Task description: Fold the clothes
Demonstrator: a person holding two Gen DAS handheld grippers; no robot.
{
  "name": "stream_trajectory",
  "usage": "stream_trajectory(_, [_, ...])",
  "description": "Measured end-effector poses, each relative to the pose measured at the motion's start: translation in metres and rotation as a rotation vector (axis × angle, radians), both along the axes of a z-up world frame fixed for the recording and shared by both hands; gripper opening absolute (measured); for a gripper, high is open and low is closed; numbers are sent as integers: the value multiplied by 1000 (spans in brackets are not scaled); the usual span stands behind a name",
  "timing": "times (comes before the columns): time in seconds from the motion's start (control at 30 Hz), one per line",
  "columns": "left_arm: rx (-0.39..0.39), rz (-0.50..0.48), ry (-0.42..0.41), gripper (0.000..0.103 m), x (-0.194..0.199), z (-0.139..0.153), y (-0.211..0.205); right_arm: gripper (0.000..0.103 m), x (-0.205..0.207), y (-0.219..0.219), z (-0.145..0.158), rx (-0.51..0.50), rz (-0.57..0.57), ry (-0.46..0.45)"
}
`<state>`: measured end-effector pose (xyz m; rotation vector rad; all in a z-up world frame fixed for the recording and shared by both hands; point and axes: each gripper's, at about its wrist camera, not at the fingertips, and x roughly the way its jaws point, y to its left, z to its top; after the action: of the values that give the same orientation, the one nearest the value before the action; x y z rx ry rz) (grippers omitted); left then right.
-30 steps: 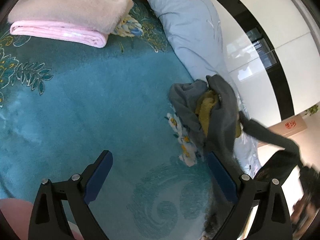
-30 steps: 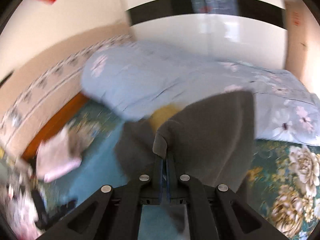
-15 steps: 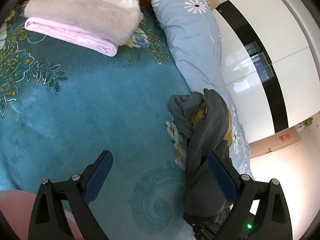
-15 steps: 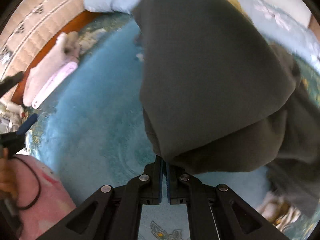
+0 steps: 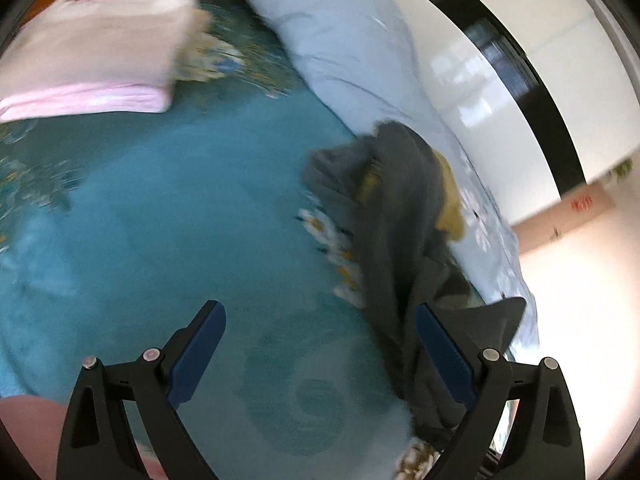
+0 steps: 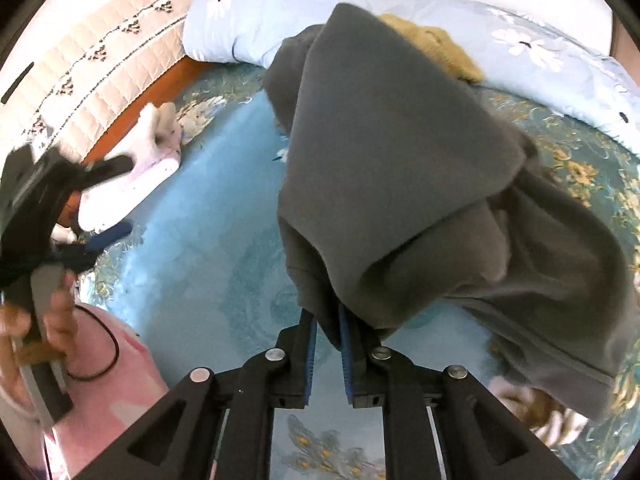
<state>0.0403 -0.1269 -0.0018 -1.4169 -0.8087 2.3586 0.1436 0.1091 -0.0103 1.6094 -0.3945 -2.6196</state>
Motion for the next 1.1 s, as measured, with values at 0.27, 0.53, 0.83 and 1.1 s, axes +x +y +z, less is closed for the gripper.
stream_trajectory(0.27, [-54,-181,24,96,-32,24,92,17,17,2,-14,118,-1,18])
stream_trajectory(0.53, [-101,-188,-27,96,-27,5,98,44,20,4,-23,115,61,38])
stream_trajectory(0.83, [-64,-131,-56,96,-29,-1,85,81,35,22,-17,-14,61,83])
stream_trajectory(1.1, [-82,-274,-56,96,-64,24,151,82,58,65,8,-67,-68,117])
